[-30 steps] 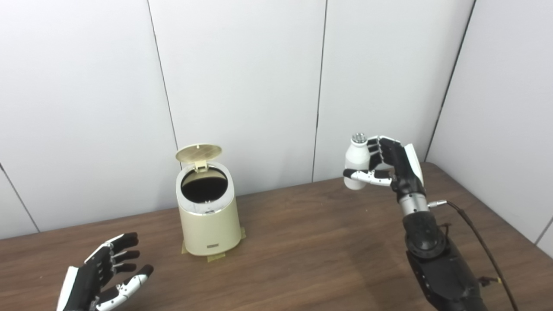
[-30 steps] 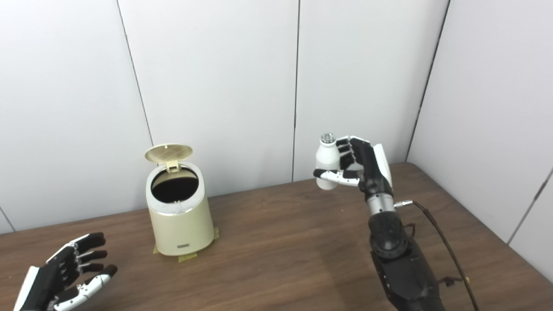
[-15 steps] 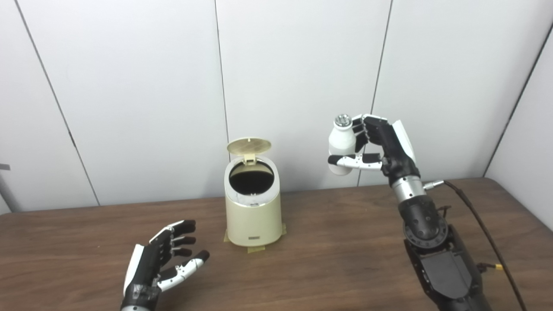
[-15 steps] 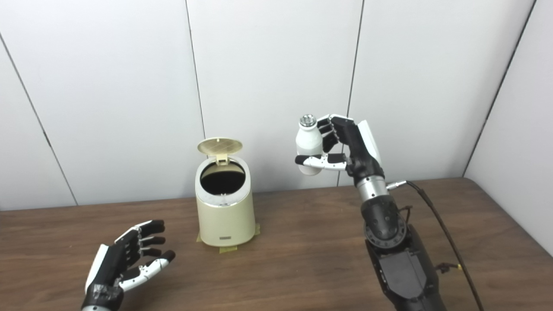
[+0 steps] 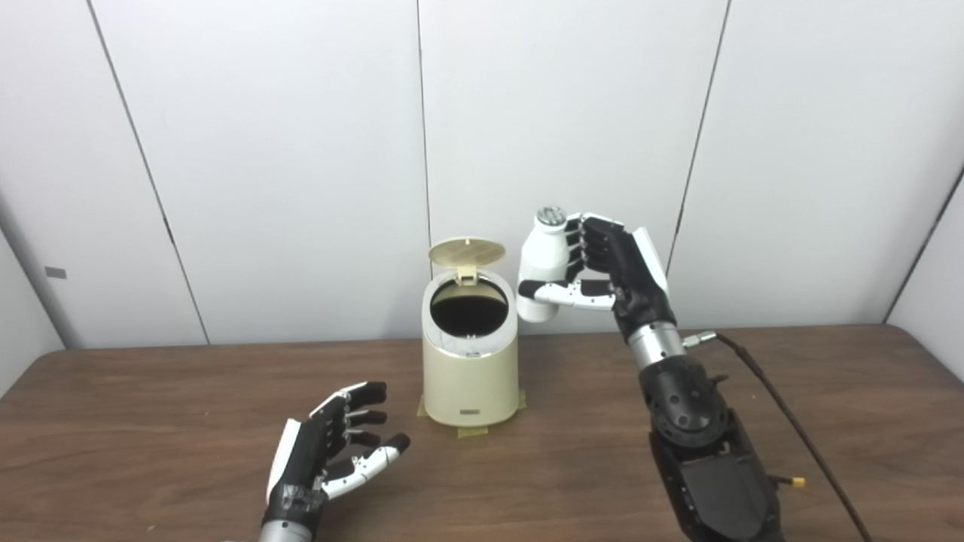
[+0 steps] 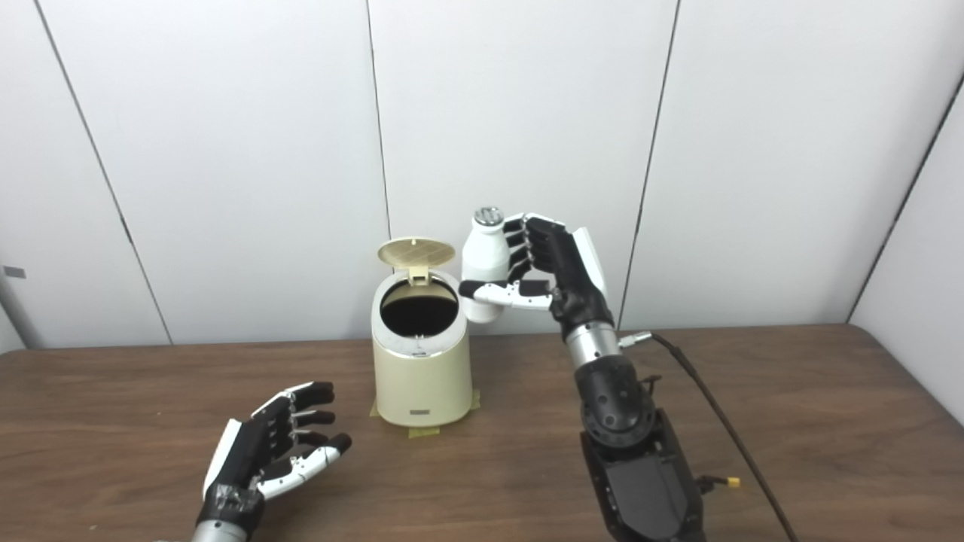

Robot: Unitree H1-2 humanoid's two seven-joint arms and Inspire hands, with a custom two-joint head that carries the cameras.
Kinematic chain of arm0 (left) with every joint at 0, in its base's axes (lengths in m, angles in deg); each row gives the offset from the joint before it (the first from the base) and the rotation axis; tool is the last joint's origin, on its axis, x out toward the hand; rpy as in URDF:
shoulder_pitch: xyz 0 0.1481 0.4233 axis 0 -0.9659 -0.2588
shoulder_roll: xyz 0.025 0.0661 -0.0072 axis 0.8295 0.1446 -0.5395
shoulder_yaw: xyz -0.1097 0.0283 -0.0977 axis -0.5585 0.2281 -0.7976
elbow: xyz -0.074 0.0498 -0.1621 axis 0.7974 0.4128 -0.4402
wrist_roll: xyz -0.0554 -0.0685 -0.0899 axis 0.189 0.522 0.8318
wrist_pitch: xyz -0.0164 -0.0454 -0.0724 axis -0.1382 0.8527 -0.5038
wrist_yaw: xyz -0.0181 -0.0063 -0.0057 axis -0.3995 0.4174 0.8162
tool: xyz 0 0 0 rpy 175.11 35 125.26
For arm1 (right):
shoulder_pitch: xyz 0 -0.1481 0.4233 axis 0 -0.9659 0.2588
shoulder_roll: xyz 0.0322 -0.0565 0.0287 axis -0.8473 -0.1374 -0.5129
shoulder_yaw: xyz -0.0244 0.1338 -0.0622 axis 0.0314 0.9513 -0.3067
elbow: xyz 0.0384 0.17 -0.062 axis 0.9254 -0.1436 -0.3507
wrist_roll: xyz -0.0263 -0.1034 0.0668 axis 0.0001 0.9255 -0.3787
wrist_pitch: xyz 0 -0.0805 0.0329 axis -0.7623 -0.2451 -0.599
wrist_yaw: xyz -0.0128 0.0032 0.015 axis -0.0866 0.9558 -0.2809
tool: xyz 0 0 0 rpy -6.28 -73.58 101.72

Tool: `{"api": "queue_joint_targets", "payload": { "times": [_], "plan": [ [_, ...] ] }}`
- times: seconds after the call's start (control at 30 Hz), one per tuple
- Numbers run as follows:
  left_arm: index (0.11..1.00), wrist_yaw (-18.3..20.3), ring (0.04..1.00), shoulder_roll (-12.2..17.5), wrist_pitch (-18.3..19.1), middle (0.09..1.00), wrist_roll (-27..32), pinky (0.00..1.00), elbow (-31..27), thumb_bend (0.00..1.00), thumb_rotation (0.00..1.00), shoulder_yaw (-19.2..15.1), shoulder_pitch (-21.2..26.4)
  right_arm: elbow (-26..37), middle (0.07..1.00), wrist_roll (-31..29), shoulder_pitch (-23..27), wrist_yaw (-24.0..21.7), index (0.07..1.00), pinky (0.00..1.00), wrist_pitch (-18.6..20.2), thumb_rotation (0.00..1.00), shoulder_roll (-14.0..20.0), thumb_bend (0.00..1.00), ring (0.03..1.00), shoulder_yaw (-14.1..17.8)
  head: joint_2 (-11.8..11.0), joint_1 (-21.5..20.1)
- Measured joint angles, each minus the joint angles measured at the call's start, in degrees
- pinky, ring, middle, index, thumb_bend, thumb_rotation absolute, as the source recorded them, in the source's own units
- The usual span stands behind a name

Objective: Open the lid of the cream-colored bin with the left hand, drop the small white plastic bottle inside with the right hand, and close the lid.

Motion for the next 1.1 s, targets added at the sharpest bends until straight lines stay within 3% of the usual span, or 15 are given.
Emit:
{"api": "queue_joint_targets", "payload": {
  "times": [0.37, 0.77, 1.1],
  "plan": [
    [0.767, -0.11, 0.74, -0.4, 0.01, 0.791, -0.3, 0.65, -0.03, 0.68, 0.13, 0.24, 0.46, -2.36, 0.482, 1.73, 1.27, 0.18, 0.521, 0.32, 2.21, 0.0, -1.5, 0.52, 0.394, -1.0, 0.26, 0.97],
    [0.772, -0.3, 0.726, -0.84, 1.27, 0.79, -0.63, 0.63, -0.57, 0.68, 0.11, 0.43, 0.54, -8.31, 0.481, 3.41, 3.53, 0.27, 0.537, 0.32, 1.61, 0.0, -1.7, 0.51, 0.386, -2.89, 0.61, 1.32],
    [0.777, -1.21, 0.735, -1.71, 1.78, 0.791, -0.71, 0.62, -1.26, 0.68, 0.11, 0.88, 0.54, -16.78, 0.5, 2.51, 7.72, 0.46, 0.54, 0.31, -4.76, 0.0, -1.98, 0.49, 0.407, -3.31, 0.97, 2.11]
  ]
}}
